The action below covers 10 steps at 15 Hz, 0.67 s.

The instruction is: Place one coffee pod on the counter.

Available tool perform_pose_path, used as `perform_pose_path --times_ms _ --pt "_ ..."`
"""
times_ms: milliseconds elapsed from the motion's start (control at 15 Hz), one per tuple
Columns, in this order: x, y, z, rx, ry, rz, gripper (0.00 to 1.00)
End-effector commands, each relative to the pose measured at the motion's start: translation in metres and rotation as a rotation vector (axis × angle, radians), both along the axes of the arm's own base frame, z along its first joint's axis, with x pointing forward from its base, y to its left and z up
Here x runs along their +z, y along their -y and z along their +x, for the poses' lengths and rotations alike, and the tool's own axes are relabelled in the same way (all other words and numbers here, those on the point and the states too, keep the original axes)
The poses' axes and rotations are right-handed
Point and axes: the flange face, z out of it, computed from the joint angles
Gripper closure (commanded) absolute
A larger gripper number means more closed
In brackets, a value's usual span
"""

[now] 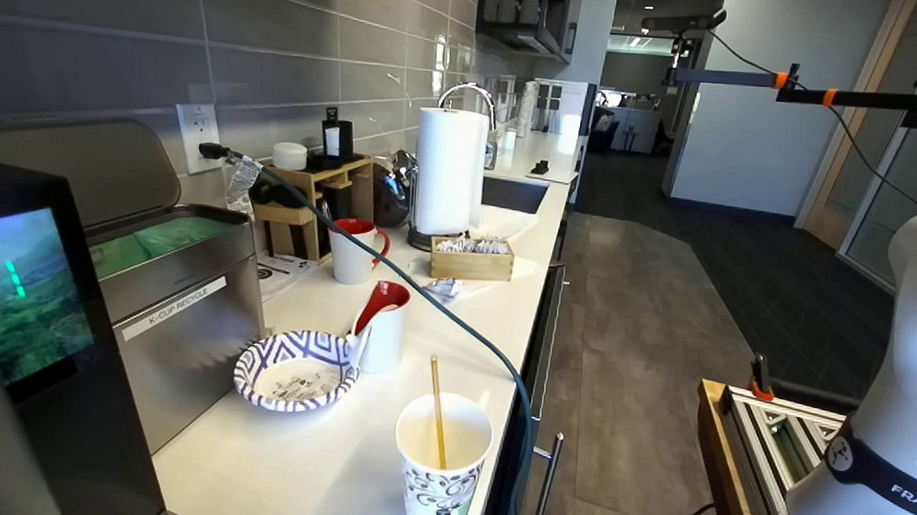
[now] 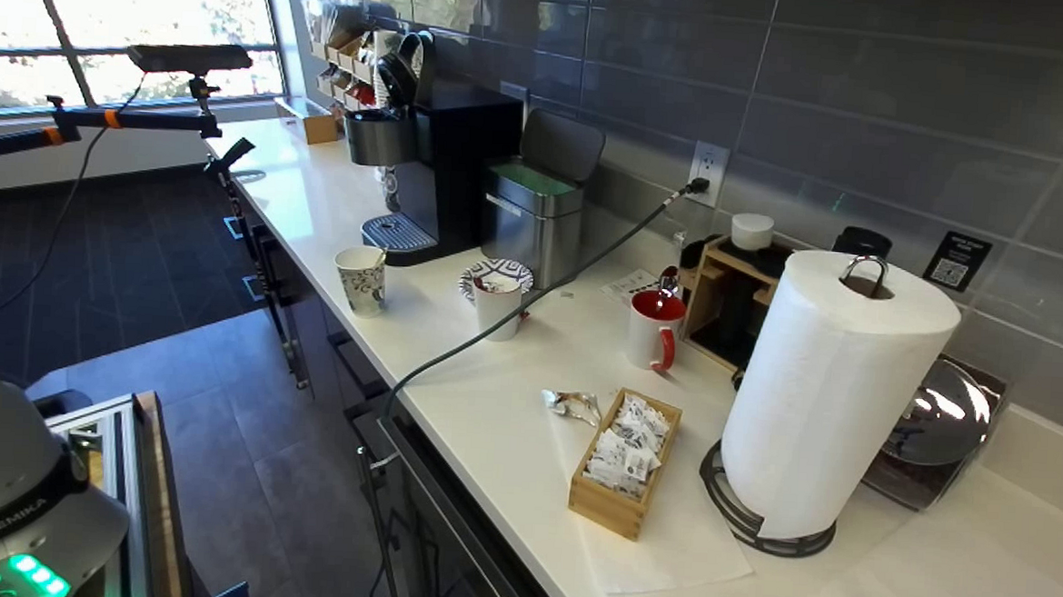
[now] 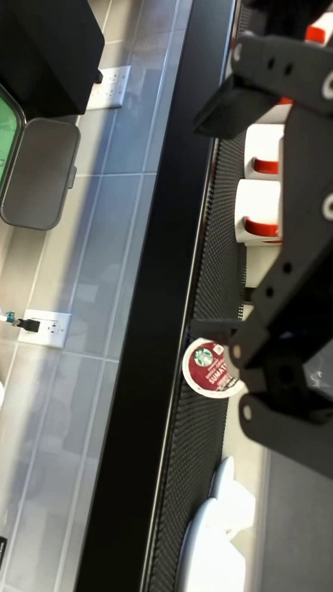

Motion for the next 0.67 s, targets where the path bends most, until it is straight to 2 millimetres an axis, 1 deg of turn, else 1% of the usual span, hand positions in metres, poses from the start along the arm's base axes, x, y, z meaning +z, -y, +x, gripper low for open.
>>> perform_pose_path --times_ms 0,133,200,333,467,600 --pt "0.011 0.032 0.014 0.097 0.026 0.003 0.0" --pt "0.015 0.045 0.022 0.069 0.046 0.055 0.0" --pt "0.009 0.038 0.01 0.056 0.047 0.035 0.0" --pt "0.011 0.045 0.017 0.047 0.055 0.047 0.0" --pt "0.012 0.044 0.022 0.048 0.055 0.046 0.0" --pt "0.016 0.047 0.028 0.073 0.094 0.002 0.0"
